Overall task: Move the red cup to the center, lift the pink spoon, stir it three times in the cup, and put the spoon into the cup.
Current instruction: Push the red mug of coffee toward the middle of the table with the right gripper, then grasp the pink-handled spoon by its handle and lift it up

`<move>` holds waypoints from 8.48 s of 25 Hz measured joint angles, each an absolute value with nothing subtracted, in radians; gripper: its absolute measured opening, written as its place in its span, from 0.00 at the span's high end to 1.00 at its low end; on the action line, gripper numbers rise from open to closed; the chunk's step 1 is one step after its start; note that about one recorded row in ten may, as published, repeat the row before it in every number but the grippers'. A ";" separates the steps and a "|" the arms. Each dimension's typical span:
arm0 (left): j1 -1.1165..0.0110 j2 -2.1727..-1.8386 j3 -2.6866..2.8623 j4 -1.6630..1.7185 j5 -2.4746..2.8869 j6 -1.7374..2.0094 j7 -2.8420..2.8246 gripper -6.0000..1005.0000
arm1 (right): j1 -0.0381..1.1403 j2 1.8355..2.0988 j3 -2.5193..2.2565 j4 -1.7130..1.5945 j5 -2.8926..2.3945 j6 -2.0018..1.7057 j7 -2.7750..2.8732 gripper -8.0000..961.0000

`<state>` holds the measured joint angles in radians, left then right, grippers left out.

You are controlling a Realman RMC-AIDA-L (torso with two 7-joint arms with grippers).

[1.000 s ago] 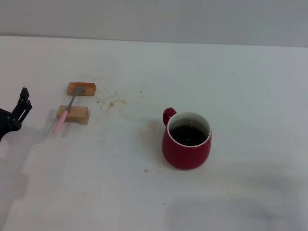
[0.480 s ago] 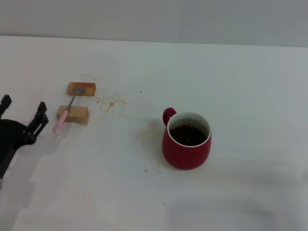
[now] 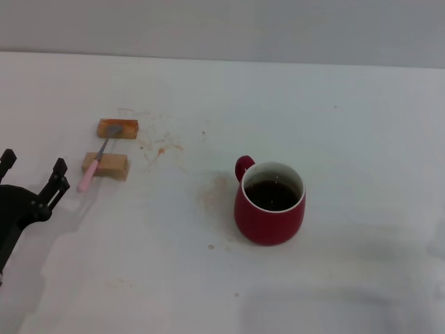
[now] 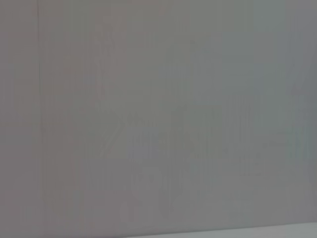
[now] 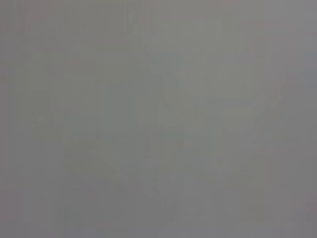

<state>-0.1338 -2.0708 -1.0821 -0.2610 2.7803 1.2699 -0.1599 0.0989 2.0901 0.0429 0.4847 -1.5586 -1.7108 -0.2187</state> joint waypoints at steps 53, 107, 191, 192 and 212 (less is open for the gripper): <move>-0.178 -2.068 -1.114 -0.259 2.778 1.256 -0.140 0.14 | 0.283 2.092 -0.039 0.668 -1.514 -1.250 -0.249 0.99; -0.177 -2.062 -1.004 -0.246 2.783 1.288 -0.313 0.14 | 0.241 2.090 0.000 0.614 -1.514 -1.382 -0.238 0.99; -0.226 -2.078 -0.963 -0.268 2.755 1.031 -0.180 0.39 | 0.242 2.085 -0.009 0.603 -1.522 -1.383 -0.238 0.99; -0.226 -2.078 -0.962 -0.268 2.755 1.027 -0.180 0.42 | 0.241 2.085 -0.009 0.603 -1.522 -1.383 -0.238 0.99; -0.224 -2.079 -0.959 -0.276 2.754 1.023 -0.173 0.45 | 0.239 2.085 -0.012 0.603 -1.522 -1.382 -0.238 0.99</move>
